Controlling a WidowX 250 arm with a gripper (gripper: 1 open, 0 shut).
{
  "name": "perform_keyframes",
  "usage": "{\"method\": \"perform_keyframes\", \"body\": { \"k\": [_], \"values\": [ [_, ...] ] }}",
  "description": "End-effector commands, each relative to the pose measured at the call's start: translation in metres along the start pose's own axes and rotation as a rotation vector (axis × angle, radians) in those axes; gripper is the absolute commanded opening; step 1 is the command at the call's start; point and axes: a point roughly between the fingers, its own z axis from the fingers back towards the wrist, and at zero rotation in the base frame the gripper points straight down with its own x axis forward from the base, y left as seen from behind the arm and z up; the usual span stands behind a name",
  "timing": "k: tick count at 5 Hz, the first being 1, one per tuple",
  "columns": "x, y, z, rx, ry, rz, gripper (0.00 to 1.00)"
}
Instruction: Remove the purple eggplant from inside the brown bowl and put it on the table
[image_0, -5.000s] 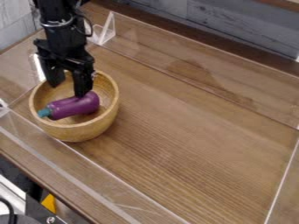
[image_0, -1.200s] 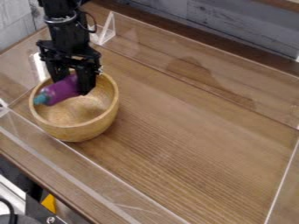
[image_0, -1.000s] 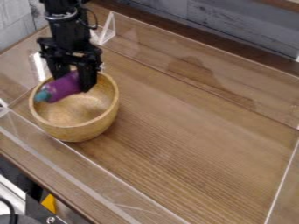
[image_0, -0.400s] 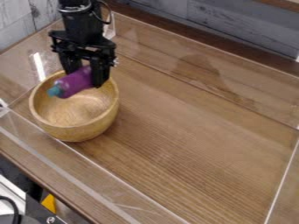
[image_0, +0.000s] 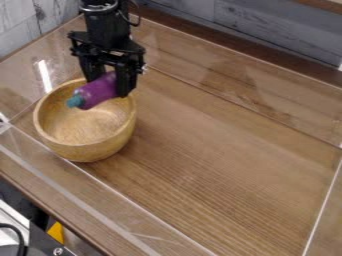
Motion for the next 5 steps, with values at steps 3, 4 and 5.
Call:
{"method": "perform_keyframes", "body": {
  "k": [3, 4, 5],
  "values": [
    [0.015, -0.038, 0.017, 0.027, -0.08, -0.014, 0.0],
    [0.019, -0.064, 0.012, 0.025, -0.075, -0.025, 0.0],
    [0.022, -0.073, 0.008, 0.021, -0.062, -0.021, 0.0]
  ]
}}
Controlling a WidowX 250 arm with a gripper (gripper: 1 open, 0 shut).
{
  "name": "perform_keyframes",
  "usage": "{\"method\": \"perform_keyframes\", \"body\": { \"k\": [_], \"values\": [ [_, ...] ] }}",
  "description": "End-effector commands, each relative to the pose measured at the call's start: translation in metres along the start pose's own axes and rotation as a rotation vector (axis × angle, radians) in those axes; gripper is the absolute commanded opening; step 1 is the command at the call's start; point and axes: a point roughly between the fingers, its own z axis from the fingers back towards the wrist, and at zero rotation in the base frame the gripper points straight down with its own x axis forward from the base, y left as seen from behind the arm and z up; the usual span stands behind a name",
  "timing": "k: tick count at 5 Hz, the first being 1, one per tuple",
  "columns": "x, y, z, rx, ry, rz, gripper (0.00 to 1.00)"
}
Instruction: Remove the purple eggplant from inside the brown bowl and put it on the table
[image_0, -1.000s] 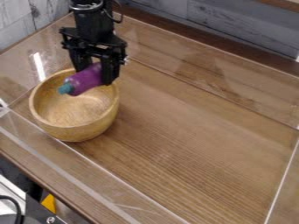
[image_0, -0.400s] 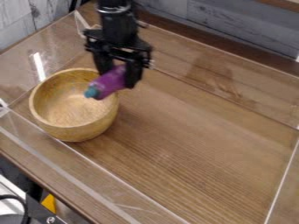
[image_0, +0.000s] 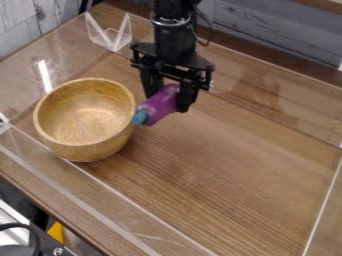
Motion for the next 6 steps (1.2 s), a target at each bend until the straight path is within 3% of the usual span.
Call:
{"method": "perform_keyframes", "body": {
  "k": [1, 3, 6],
  "values": [
    [0.014, -0.007, 0.008, -0.004, -0.047, 0.001, 0.0],
    [0.024, -0.018, -0.007, -0.007, -0.025, 0.007, 0.0],
    [0.025, -0.023, -0.021, -0.008, 0.013, 0.004, 0.0]
  ]
}}
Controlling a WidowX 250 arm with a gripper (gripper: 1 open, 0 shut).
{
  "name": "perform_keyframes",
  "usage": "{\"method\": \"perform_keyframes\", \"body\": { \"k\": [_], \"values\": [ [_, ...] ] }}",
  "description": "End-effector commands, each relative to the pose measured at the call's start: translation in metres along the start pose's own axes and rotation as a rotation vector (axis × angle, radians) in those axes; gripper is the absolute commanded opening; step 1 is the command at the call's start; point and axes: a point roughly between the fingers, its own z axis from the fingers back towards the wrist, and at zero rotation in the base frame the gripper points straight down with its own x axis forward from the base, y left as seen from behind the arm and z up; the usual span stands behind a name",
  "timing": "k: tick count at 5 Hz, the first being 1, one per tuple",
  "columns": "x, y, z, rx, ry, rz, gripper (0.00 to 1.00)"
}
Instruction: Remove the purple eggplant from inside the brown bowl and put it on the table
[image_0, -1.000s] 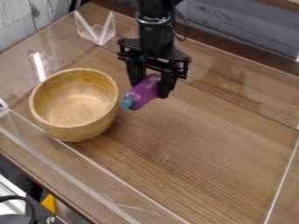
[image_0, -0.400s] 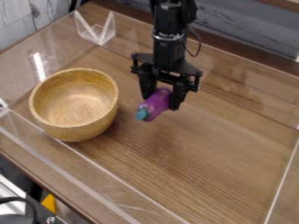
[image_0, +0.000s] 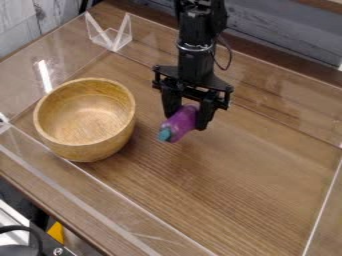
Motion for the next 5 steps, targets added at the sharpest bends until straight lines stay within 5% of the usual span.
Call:
{"method": "perform_keyframes", "body": {
  "k": [1, 5],
  "values": [
    [0.0081, -0.0046, 0.0145, -0.006, -0.044, -0.014, 0.0],
    [0.005, -0.0081, 0.0125, -0.011, -0.002, -0.037, 0.0]
  ]
}}
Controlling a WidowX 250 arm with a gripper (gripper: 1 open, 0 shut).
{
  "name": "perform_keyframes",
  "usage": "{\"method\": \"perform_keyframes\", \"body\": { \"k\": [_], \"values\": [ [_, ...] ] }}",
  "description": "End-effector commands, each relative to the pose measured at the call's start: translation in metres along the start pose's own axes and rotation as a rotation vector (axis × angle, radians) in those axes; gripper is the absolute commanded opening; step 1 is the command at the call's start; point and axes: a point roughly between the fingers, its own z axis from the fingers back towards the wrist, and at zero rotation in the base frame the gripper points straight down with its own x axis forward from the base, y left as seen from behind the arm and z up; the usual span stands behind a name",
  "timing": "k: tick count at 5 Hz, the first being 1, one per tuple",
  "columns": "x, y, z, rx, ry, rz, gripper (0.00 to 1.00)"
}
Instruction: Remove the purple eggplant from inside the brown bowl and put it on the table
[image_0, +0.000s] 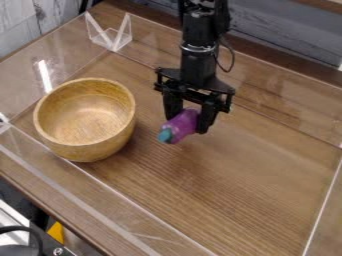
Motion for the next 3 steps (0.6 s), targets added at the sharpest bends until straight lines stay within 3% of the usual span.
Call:
{"method": "perform_keyframes", "body": {
  "k": [1, 3],
  "values": [
    [0.0076, -0.0051, 0.0133, -0.005, -0.044, -0.02, 0.0],
    [0.0077, -0.0059, 0.0111, -0.007, -0.029, -0.03, 0.0]
  ]
}}
